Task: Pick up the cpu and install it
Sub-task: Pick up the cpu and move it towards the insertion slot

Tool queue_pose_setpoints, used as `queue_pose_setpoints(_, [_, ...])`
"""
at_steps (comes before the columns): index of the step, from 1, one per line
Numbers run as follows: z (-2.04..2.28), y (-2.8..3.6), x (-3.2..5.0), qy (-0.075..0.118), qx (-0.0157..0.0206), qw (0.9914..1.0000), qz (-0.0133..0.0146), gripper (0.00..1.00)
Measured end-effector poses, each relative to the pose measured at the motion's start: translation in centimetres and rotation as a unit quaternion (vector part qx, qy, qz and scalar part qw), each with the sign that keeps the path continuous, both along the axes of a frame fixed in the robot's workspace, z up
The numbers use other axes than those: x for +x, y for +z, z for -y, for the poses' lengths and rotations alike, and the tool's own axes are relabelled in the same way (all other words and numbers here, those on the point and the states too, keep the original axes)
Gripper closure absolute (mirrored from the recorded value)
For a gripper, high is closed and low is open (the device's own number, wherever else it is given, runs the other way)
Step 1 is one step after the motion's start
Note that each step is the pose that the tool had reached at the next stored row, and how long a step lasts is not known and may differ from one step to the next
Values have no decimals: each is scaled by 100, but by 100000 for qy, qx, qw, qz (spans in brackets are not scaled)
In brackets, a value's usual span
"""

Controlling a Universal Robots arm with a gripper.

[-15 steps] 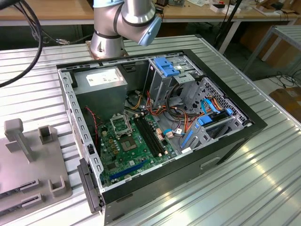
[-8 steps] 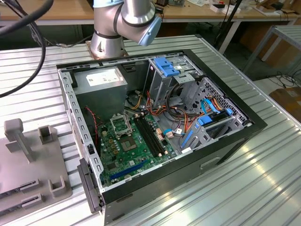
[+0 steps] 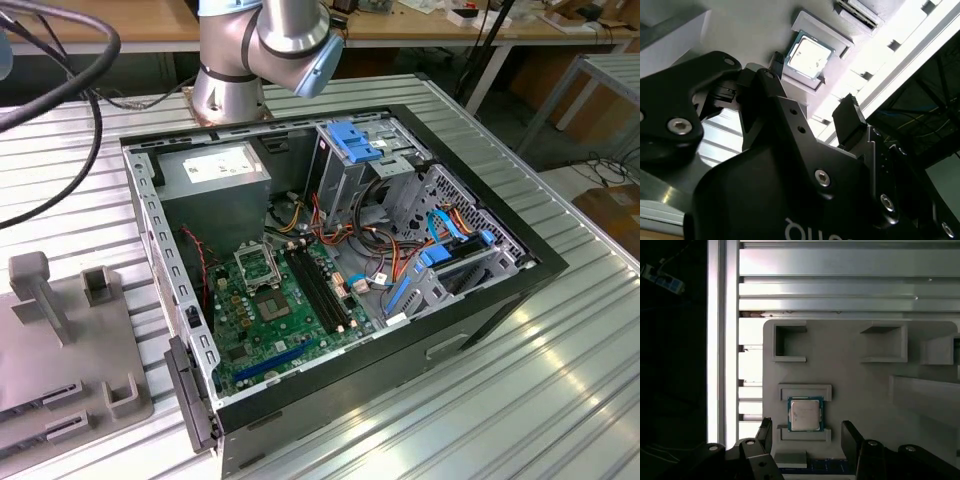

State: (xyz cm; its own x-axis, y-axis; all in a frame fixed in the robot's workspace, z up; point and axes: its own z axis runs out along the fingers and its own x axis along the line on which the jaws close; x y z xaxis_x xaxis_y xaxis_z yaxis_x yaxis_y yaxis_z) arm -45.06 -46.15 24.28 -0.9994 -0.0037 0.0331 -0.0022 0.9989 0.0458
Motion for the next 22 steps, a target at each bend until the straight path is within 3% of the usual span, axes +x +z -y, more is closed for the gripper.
queue_pose_setpoints(15, [-29, -287, -26, 128, 6, 100000, 13, 34])
queue_pose_setpoints(22, [-33, -365, -27, 92, -1, 100000, 15, 34])
